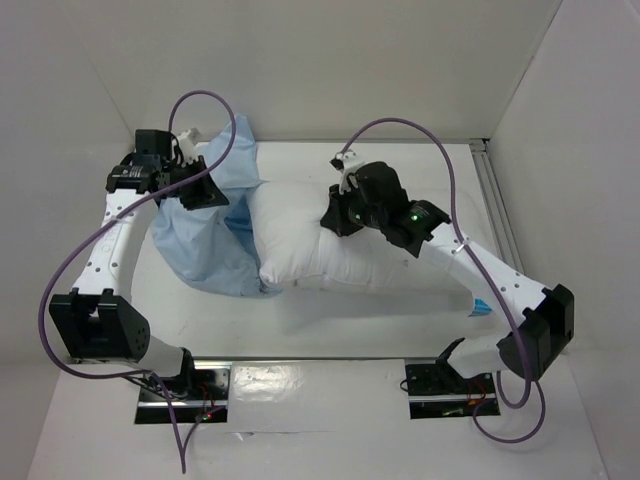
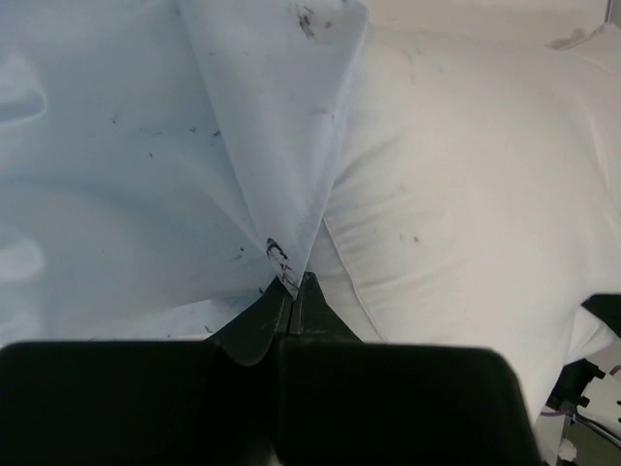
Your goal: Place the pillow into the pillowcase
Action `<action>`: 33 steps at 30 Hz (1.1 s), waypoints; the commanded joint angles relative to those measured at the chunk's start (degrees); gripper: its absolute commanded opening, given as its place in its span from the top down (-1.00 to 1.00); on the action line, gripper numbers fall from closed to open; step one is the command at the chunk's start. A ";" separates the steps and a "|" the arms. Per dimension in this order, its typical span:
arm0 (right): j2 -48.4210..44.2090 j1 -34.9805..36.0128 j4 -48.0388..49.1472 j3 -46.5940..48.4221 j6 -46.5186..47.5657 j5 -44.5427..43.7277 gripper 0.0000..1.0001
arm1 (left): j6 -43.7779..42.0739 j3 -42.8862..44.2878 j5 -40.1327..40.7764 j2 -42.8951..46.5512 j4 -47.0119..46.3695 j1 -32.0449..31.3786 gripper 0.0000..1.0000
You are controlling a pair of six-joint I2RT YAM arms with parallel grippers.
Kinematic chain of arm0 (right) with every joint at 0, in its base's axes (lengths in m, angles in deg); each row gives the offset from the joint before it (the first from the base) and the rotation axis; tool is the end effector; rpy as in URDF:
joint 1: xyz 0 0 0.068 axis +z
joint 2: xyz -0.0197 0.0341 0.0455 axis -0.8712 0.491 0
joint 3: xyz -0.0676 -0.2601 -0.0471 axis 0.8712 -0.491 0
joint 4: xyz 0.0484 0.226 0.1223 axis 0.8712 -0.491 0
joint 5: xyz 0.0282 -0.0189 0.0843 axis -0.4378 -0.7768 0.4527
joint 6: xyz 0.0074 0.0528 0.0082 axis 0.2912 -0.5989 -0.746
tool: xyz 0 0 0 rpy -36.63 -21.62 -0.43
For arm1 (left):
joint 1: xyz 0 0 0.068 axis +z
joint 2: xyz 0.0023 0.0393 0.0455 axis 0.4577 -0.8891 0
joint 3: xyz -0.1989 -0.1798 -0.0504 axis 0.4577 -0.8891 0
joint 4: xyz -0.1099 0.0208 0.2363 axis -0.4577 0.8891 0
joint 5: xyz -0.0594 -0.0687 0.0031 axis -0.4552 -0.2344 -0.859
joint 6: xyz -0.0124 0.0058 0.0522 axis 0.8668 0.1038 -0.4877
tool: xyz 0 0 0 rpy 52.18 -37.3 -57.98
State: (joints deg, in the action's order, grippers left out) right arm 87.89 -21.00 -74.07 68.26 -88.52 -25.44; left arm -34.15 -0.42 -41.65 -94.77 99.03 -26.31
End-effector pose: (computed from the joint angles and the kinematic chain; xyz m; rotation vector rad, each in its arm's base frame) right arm 0.2329 0.1990 0.3568 -0.5982 2.0911 0.6730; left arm 0.3101 -0.0095 0.3670 -0.2699 2.3550 -0.6718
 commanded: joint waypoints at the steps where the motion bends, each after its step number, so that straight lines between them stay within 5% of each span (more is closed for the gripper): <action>1: 0.94 0.04 14.51 5.52 -7.92 -6.78 1.00 | -2.74 0.59 -4.45 1.41 0.41 0.30 1.00; 5: 4.89 0.57 16.47 7.35 -16.72 -19.33 1.00 | -2.75 1.65 -7.97 0.89 1.03 -0.31 1.00; 15: 15.09 3.82 17.60 8.86 -23.40 -30.26 1.00 | -4.42 0.77 -12.63 2.56 3.31 -1.37 1.00; 27: 14.05 3.82 16.90 14.12 -23.67 -29.75 1.00 | -3.80 -9.59 0.10 11.08 9.90 -2.95 1.00; 33: 20.88 1.03 15.67 21.23 -23.58 -23.95 1.00 | -3.28 -11.62 3.17 14.86 11.13 -3.48 1.00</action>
State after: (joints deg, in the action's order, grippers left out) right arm 107.02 -17.39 -65.96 82.65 -111.12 -49.79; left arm -36.82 -11.85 -40.45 -82.42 107.64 -29.15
